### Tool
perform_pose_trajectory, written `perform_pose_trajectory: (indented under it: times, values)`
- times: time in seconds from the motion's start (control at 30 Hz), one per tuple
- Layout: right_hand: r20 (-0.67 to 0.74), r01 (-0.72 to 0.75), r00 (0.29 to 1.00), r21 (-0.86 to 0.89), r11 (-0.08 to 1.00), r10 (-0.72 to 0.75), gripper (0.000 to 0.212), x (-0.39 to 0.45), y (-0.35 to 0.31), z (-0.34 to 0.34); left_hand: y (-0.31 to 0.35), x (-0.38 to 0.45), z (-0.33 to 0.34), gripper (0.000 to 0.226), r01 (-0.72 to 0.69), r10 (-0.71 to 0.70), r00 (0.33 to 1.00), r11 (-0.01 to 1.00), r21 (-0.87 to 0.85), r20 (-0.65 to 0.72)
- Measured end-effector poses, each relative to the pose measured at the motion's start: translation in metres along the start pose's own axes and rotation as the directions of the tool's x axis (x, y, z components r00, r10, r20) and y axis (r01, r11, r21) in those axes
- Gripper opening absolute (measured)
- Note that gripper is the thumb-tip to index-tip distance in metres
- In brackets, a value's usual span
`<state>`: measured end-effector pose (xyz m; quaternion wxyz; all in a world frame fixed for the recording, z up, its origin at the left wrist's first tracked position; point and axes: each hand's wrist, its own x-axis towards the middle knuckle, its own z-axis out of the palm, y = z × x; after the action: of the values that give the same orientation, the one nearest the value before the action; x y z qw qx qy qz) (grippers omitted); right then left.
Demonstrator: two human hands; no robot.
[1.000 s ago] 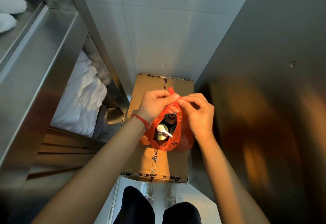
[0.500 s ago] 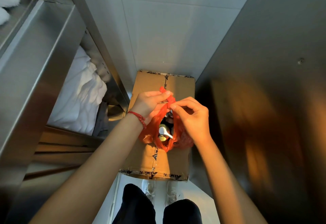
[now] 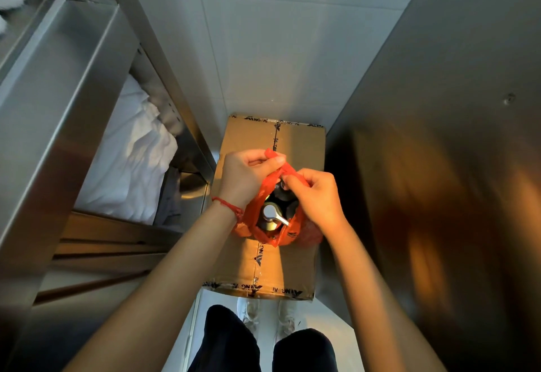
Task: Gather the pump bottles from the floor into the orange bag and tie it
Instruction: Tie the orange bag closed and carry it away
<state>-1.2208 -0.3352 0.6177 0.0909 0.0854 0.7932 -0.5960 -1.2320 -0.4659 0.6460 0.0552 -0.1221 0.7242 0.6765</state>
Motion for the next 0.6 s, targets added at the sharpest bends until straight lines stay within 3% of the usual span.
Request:
perform_pose_trajectory:
  times: [0.13,0.2,0.3,0.37,0.53,0.6]
  values:
    - [-0.056,-0.101,0.992,0.173,0.980,0.112,0.028,-0.003,-0.001,0.005,-0.006,-0.008,0.011,0.013,0.051,-0.063,0.993,0.991,-0.122,-0.097]
    - [-0.026,-0.174,0.980,0.356,0.918,0.196,0.030,-0.004,-0.001,0.005,-0.009,-0.012,0.016,0.012,0.077,-0.102,0.984,0.983,-0.168,-0.146]
    - [0.038,-0.248,0.960,0.566,0.786,0.276,0.011,-0.007,-0.002,0.005,-0.012,-0.014,0.021,0.005,0.140,-0.181,0.967,0.966,-0.218,-0.179]
    - [0.058,-0.272,0.951,0.616,0.739,0.303,0.013,-0.009,-0.004,0.006,-0.011,-0.014,0.022,0.005,0.167,-0.214,0.960,0.955,-0.244,-0.180]
    - [-0.082,-0.212,0.936,0.645,0.735,0.342,0.008,-0.011,-0.007,0.012,-0.014,-0.018,0.026,0.015,0.188,-0.245,0.941,0.952,-0.242,-0.232]
    - [-0.132,-0.196,0.906,0.713,0.674,0.403,0.009,-0.010,-0.007,0.013,-0.019,-0.018,0.024,0.017,0.205,-0.283,0.910,0.943,-0.264,-0.304]
